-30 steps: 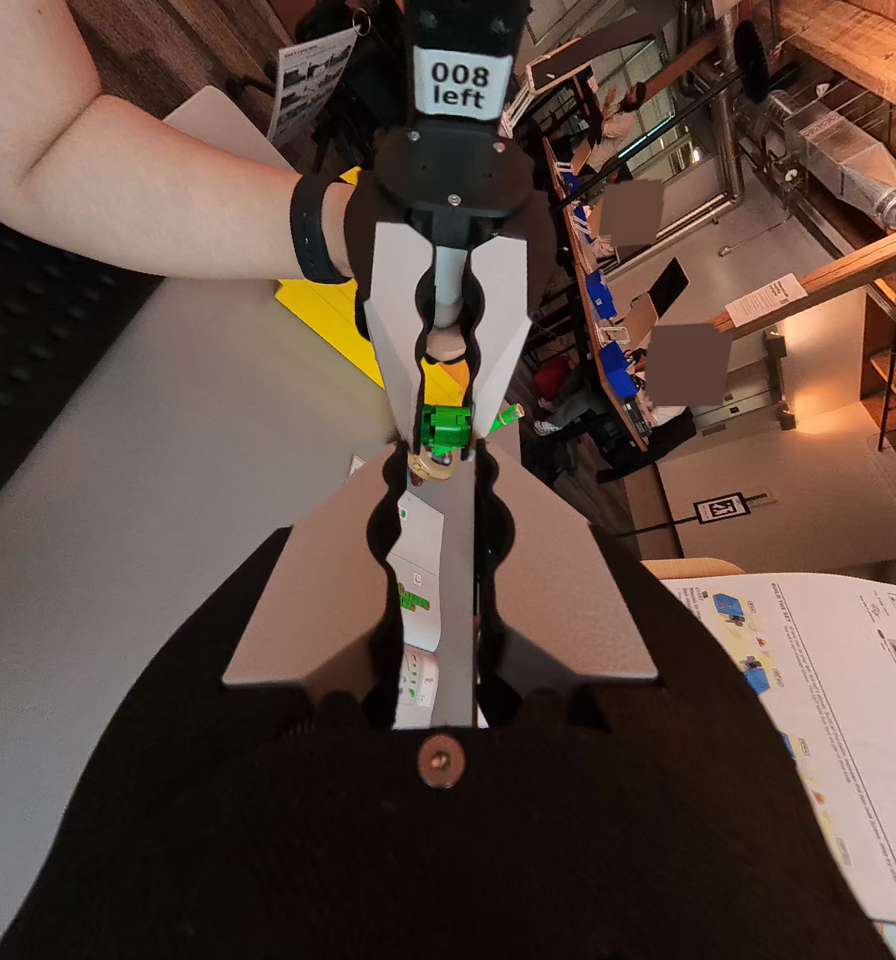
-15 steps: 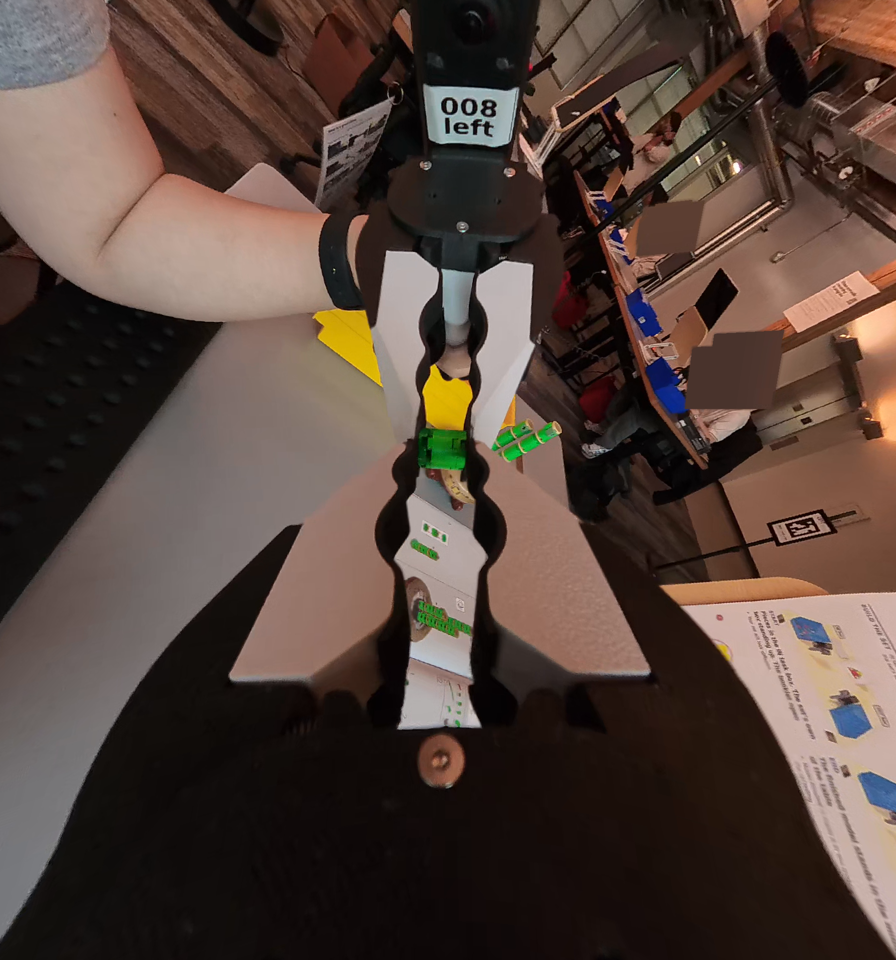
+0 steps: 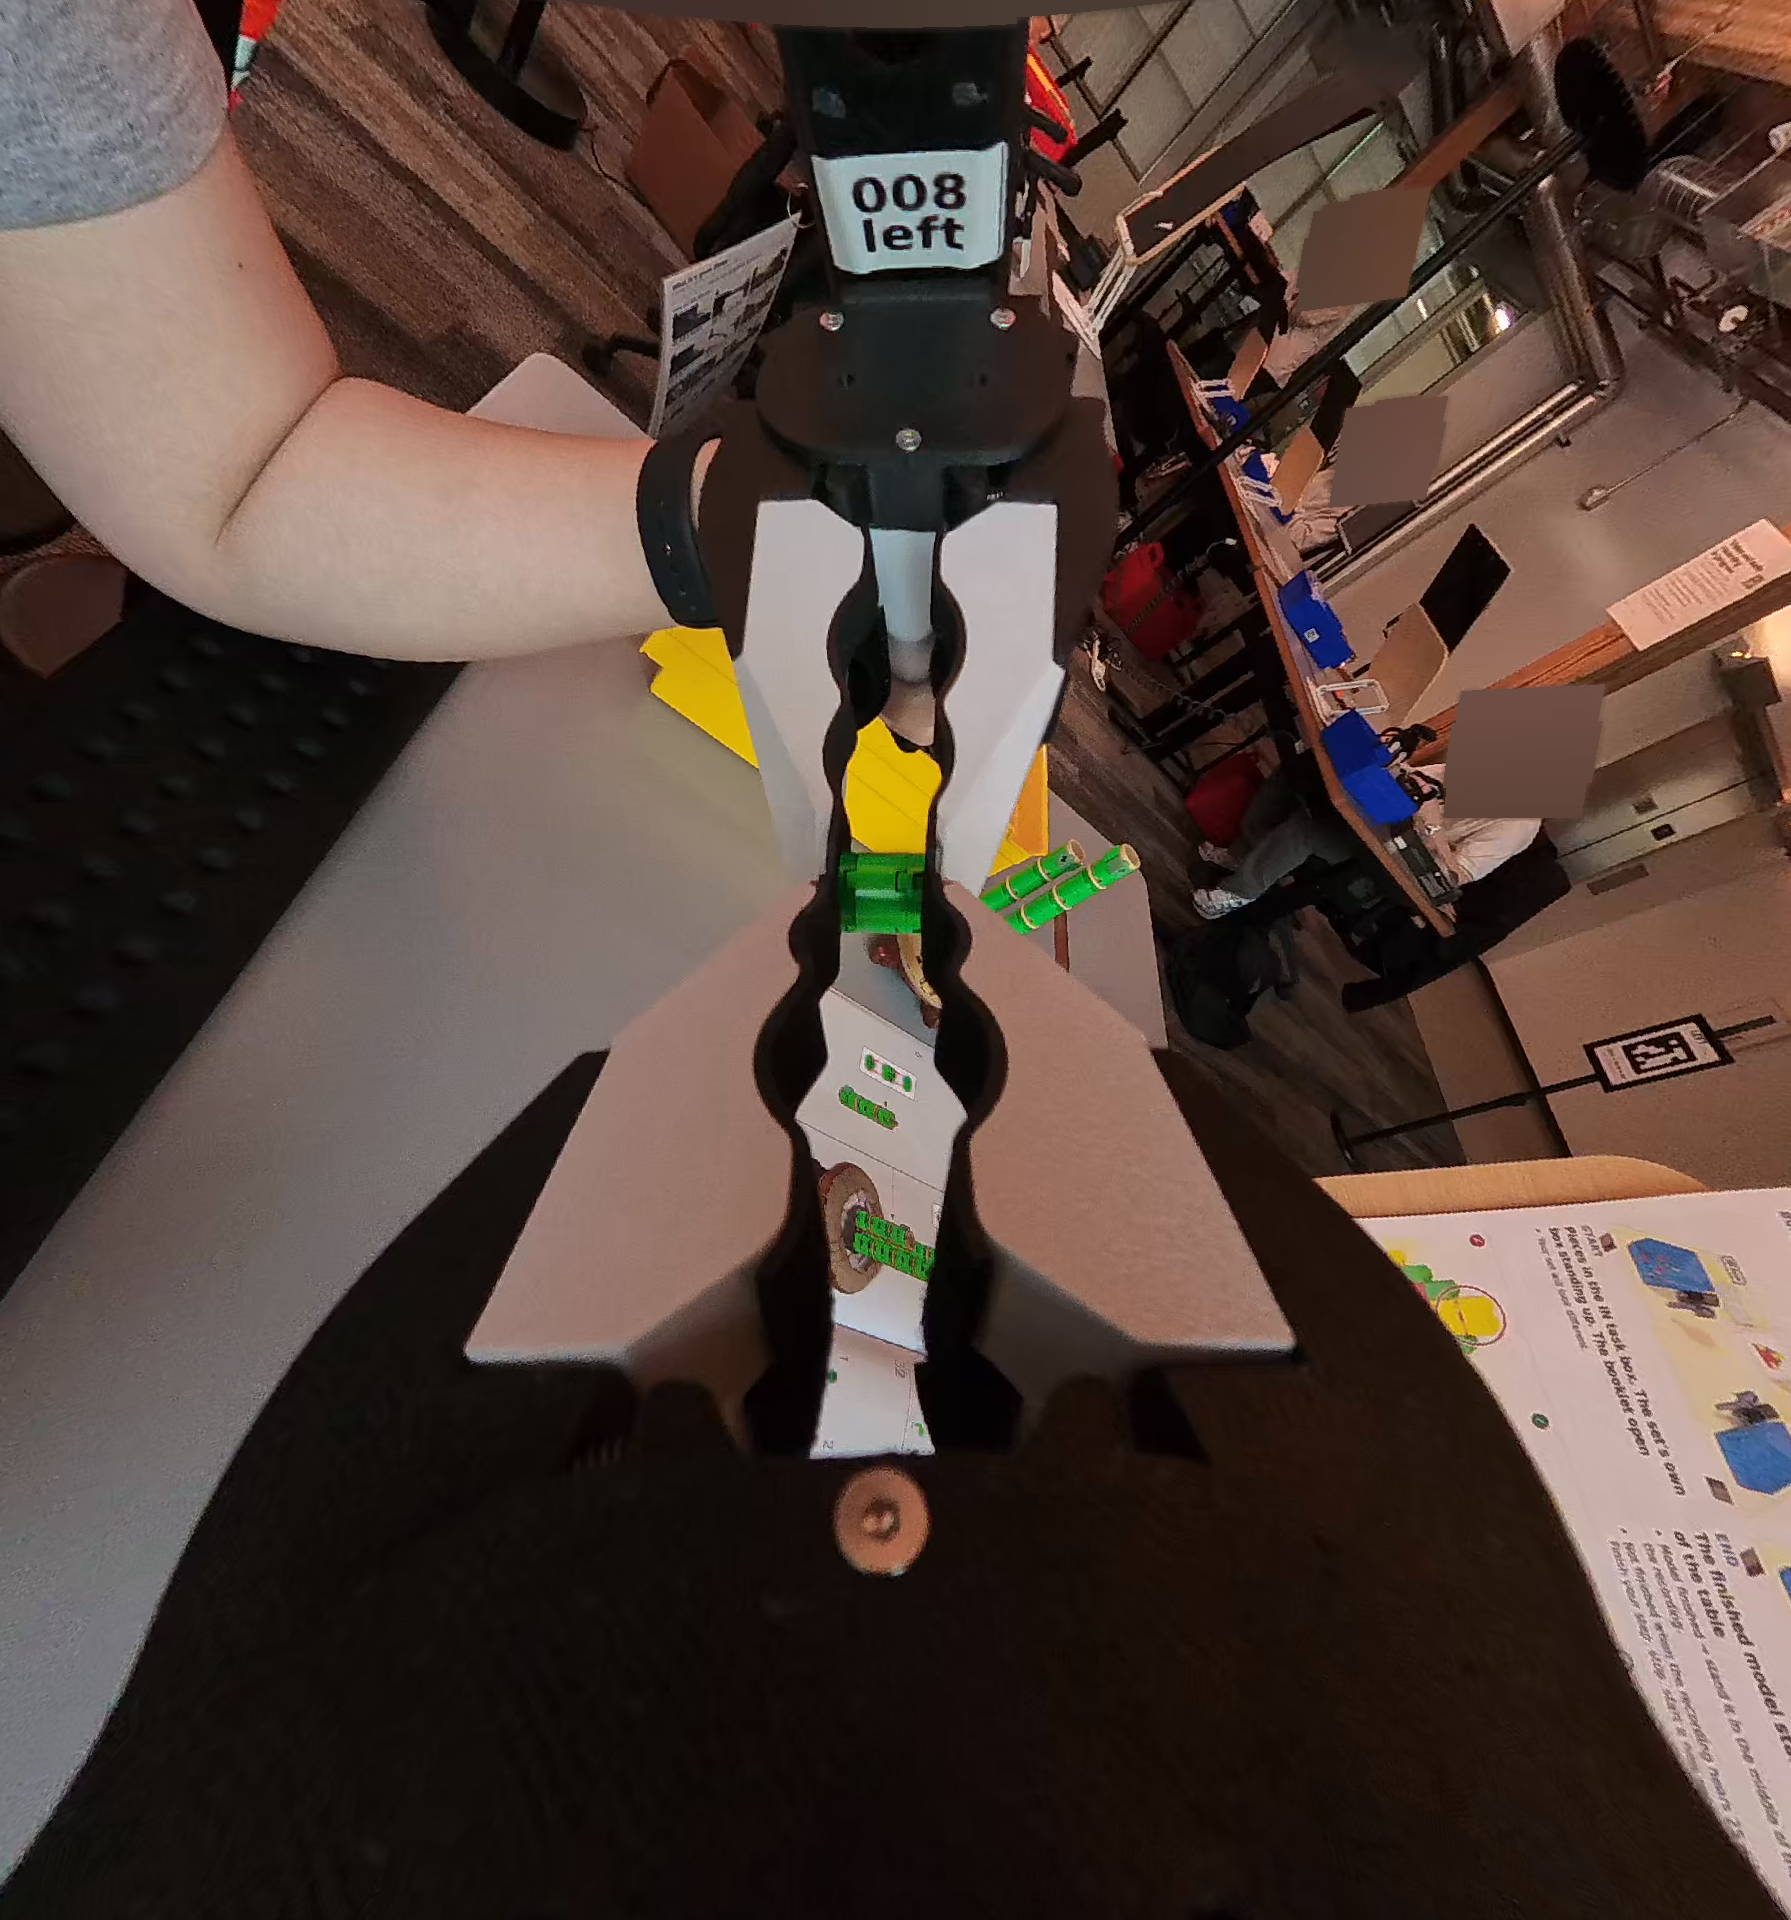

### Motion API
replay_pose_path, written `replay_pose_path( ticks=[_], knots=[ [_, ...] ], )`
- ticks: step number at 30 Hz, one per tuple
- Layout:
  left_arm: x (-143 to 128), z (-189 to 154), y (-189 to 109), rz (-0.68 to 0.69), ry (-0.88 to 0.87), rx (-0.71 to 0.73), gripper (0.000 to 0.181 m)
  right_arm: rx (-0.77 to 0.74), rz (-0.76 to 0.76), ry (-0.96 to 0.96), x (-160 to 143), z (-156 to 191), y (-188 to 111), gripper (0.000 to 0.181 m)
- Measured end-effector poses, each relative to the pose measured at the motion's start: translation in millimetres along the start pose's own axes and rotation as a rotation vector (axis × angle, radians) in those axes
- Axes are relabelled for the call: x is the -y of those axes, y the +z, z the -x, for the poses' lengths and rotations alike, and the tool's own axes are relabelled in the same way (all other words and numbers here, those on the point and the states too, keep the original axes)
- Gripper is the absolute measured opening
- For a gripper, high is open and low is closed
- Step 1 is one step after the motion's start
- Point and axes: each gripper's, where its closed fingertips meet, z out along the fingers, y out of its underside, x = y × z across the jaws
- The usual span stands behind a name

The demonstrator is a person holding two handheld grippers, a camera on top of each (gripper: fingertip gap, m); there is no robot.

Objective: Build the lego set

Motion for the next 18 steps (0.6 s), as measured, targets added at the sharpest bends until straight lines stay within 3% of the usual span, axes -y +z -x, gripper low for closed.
replay_pose_path(
  ticks=[9, 14, 18],
  knots=[
    [1, 2, 2, 0.007, -0.042, 0.007, 0.015, 0.015, -0.038, 0.04, -1, -2, -4, 0.014],
    [2, 12, -3, 0.002, -0.064, 0.082, 0.021, -0.006, -0.158, 0.09, 3, -13, -7, 0.015],
    [14, 16, -8, -0.063, -0.108, 0.094, 0.03, -0.006, -0.337, 0.113, 20, -18, -17, 0.015]
  ],
)
